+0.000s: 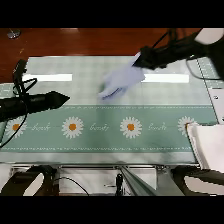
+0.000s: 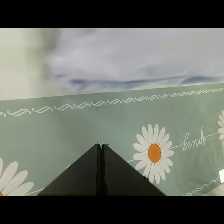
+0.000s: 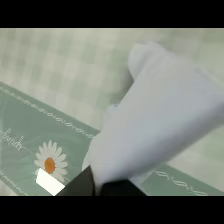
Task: Fold the shirts.
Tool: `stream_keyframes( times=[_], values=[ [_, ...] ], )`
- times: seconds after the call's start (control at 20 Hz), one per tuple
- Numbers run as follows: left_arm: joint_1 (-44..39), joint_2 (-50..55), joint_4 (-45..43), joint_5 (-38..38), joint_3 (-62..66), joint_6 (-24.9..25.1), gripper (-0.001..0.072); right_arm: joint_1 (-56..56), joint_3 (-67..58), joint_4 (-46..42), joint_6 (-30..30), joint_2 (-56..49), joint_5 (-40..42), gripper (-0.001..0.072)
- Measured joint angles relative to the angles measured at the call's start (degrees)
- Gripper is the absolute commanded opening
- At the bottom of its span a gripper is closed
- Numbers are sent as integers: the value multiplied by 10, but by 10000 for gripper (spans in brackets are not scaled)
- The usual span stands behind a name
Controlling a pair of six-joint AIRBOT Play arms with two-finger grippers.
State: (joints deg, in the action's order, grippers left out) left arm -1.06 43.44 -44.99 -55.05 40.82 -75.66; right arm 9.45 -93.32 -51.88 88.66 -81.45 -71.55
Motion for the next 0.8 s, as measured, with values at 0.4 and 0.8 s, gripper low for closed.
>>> stream_keyframes(
  times=[0.4, 0.8],
  values=[
    [0, 0, 0, 0, 0, 0, 20, -203, -77, -105, 68, 116, -207, 21],
    [0, 0, 0, 11, 0, 0, 20, -479, 33, -300, 60, 289, -329, 21]
  ],
)
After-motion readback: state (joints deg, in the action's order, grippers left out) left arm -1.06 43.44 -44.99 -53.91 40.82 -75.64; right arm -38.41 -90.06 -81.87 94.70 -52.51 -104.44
